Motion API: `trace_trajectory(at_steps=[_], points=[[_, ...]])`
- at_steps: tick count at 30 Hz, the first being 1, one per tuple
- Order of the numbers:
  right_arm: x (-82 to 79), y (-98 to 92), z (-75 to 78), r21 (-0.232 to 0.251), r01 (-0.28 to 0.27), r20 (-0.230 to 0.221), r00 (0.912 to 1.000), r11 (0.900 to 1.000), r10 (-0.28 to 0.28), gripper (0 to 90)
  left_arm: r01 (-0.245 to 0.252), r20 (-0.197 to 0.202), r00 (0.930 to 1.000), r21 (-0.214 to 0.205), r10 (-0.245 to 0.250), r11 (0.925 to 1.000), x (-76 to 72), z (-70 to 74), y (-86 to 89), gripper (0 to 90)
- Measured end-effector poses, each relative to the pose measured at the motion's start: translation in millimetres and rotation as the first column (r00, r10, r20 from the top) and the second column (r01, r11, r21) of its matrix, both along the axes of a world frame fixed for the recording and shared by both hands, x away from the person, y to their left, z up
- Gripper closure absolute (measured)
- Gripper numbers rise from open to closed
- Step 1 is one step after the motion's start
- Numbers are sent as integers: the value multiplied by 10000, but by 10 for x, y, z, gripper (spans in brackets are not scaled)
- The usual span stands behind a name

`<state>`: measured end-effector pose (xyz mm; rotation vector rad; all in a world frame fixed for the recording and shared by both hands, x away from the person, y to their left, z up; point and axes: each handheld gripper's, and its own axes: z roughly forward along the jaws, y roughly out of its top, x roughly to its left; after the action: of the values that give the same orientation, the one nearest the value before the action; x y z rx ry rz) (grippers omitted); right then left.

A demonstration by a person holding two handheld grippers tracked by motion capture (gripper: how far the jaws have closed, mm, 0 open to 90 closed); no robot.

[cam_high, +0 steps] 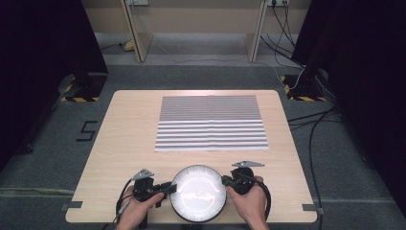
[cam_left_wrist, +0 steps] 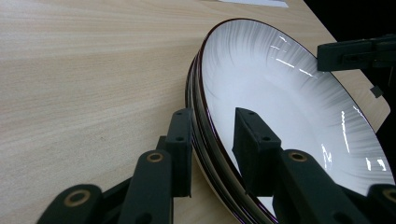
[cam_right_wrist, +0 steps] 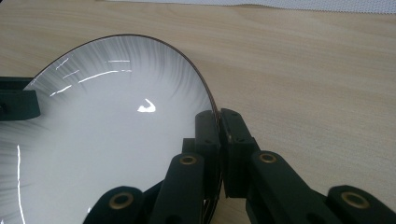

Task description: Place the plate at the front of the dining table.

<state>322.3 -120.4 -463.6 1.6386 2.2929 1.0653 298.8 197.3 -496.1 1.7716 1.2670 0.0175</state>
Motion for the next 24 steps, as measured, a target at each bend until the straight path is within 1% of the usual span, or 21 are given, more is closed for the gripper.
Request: trace_trajectory(at_steps=[2,4,6,8,10,11,13,14,15,16,17,20,21,23,24], points=[[7,-1,-3,93,22,-43,10000,10000,-22,869,-22,-2,10000,-22,22,10000,-1,0,2,673],[13,-13,-13,306,45,-72,10000,9995,-42,867,-9,-18,10000,-5,9,10000,-3,3,2,669],[13,-21,-11,429,101,-215,9997,9990,-91,852,5,5,10000,103,-5,9999,-8,8,-9,669],[11,-19,-1,442,54,-313,9995,9990,-40,827,4,-13,10000,97,-3,10000,-9,7,-7,667],[10,-22,8,437,-25,-400,9992,9990,42,823,12,-8,10000,107,-12,9999,-12,8,-7,668],[9,-24,19,418,-99,-546,9984,9991,121,821,-2,-9,10000,108,2,9999,-16,11,-10,666],[7,-23,22,424,-118,-609,9980,9990,144,821,1,-41,10000,80,-1,10000,-14,11,-7,666],[-2,-3,10,559,-308,-1077,9935,9980,367,824,3,-51,10000,79,-3,10000,-13,11,-7,665],[-4,30,-35,542,-593,-1564,9854,9968,671,805,13,-43,10000,111,-13,9999,-15,16,-9,665],[-22,57,-71,547,-669,-1466,9864,9963,742,806,33,-42,10000,126,-32,9999,-16,19,-4,662],[-37,77,-75,472,-574,-1273,9899,9972,630,808,51,-55,10000,103,-51,9999,-19,22,5,666],[-37,72,-74,485,-421,-1267,9908,9979,480,802,81,-75,9999,68,-80,9999,-22,28,14,673],[-21,46,-72,745,-401,-1495,9875,9964,510,791,104,-76,9999,95,-103,9999,-23,34,14,673],[-21,46,-72,775,-377,-1502,9874,9963,490,790,128,-46,9999,121,-128,9998,-29,48,16,675],[-29,53,-62,658,-448,-1482,9875,9968,542,783,163,-61,9999,163,-162,9997,-32,54,19,678]])
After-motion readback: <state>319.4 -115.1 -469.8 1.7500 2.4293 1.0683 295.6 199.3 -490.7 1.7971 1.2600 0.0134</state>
